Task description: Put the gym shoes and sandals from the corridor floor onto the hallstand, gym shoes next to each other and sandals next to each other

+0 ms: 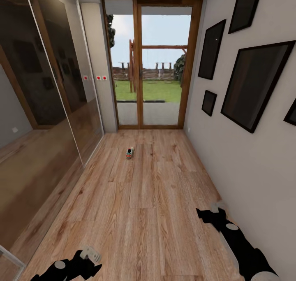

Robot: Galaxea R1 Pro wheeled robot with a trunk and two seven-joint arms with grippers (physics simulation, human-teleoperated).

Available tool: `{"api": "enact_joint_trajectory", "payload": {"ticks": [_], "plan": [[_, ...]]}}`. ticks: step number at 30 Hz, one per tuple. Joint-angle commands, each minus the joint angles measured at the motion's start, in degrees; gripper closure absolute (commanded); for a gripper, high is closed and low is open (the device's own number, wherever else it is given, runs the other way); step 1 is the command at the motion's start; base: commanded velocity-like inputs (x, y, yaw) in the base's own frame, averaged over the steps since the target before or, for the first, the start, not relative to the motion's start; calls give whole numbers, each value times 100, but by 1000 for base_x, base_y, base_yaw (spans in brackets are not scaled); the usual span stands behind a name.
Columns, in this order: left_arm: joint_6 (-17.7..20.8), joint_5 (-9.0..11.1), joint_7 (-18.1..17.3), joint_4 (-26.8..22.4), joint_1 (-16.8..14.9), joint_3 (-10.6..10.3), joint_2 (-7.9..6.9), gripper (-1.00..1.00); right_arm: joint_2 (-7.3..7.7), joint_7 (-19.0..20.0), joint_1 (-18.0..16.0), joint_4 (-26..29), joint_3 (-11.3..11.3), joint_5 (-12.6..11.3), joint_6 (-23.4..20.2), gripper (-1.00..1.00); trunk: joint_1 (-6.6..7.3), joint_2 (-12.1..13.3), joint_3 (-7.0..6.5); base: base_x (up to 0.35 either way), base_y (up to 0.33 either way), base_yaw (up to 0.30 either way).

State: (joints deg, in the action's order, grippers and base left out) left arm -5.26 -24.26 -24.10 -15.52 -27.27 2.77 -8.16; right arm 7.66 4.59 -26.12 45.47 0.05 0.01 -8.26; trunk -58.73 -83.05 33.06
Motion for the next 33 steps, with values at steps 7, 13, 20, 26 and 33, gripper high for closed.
{"api": "enact_joint_trajectory", "payload": {"ticks": [7,13,20,26,33], "plan": [[-56,-398,-47,13,37,15,13,-100,15,921,-75,131,-17,17,-159,-100,0,-3,6,0,0,0],[-64,-480,-44,-3,55,13,28,-100,23,1063,-84,143,-33,23,-179,-100,0,-3,6,0,0,0],[-113,-507,-42,-13,62,13,34,-100,56,1109,-86,154,-39,25,-185,-100,0,-3,6,0,0,0],[-122,-508,-48,-13,58,13,36,-100,59,1113,-86,154,-40,26,-188,-100,-22,-43,24,0,0,0],[-124,-515,-50,-8,57,-3,41,-100,60,1112,-87,155,-40,26,-197,-100,-175,-324,151,0,0,0]]}}
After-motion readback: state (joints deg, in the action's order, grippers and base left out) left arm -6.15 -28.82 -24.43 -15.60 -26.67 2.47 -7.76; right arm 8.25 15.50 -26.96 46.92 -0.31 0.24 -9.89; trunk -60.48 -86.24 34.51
